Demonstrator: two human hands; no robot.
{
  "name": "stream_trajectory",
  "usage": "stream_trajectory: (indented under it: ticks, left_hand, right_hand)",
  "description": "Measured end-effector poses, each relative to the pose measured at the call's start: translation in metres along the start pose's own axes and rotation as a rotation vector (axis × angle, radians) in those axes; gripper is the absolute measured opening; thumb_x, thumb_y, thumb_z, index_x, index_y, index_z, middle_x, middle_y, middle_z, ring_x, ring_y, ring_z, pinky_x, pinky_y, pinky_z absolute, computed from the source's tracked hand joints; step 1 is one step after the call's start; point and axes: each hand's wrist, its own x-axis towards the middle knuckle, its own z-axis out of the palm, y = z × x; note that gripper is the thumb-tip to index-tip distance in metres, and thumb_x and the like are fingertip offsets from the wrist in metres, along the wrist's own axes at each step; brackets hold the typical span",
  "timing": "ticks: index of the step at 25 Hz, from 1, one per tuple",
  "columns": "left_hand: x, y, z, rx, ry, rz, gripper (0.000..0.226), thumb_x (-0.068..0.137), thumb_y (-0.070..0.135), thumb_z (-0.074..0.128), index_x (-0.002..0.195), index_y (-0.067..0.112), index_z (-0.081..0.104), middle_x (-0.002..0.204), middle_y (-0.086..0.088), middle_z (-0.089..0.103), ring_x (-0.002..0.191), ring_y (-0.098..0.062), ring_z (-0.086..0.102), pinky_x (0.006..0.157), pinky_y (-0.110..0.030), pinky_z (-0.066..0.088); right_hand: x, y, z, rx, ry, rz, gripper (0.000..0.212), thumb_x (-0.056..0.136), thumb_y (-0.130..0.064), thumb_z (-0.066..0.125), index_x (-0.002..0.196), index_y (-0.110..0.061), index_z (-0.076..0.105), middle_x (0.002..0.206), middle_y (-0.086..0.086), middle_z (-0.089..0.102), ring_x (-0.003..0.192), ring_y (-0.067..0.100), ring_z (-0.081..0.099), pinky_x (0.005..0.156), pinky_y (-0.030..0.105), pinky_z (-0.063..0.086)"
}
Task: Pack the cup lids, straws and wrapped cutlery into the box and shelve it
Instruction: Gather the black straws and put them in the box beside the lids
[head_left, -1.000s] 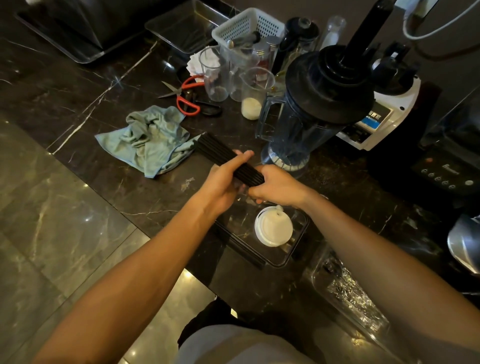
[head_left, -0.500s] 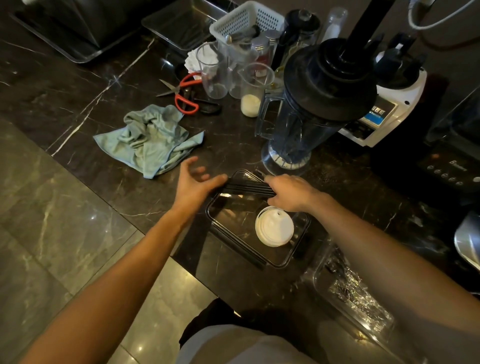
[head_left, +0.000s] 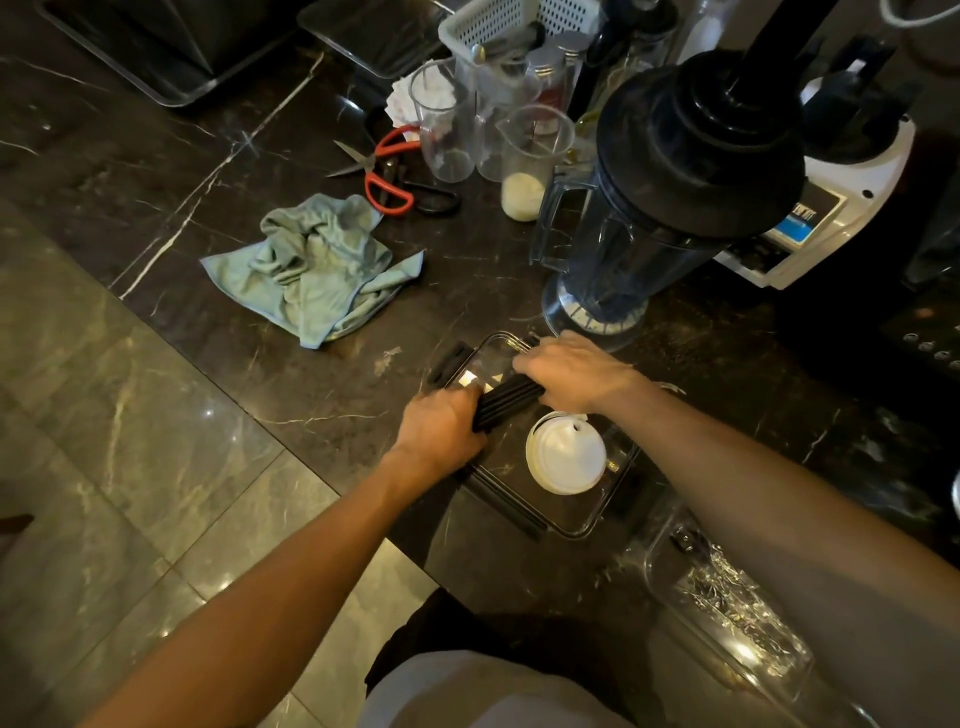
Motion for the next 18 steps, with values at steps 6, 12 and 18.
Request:
stream_trajectory:
  ticks: [6,12,18]
  left_hand:
    - [-0.009,0.007,0.019,-0.049,0.035,-0.077,0.072,0.081,0.038,0.078,0.143,0.017,0.047,0.127,-0.01,0.055,0.116,-0.028,0.057,0.097,-0.044,0.054]
    - [-0.006,0.008,0.015,-0.038,0.053,-0.112,0.071,0.079,0.044,0.079,0.138,0.017,0.052,0.125,-0.009,0.052,0.114,-0.026,0.052,0.097,-0.04,0.051]
    - [-0.006,0.01,0.018,0.038,0.087,-0.14,0.08,0.077,0.054,0.077,0.141,0.017,0.048,0.133,-0.011,0.047,0.122,-0.028,0.048,0.106,-0.042,0.046]
  right_hand:
    - [0.013,-0.006,0.0,-0.18,0.034,-0.068,0.042,0.087,-0.013,0.067,0.128,-0.02,0.057,0.127,0.006,0.054,0.122,0.026,0.045,0.103,0.042,0.038]
    - [0.013,-0.002,-0.005,-0.143,-0.003,-0.059,0.054,0.083,-0.018,0.074,0.133,-0.021,0.054,0.131,0.005,0.051,0.125,0.026,0.045,0.107,0.044,0.039]
    - [0.014,-0.003,-0.003,-0.129,-0.043,-0.047,0.071,0.08,-0.022,0.079,0.144,-0.022,0.048,0.152,0.005,0.043,0.144,0.027,0.035,0.115,0.047,0.037]
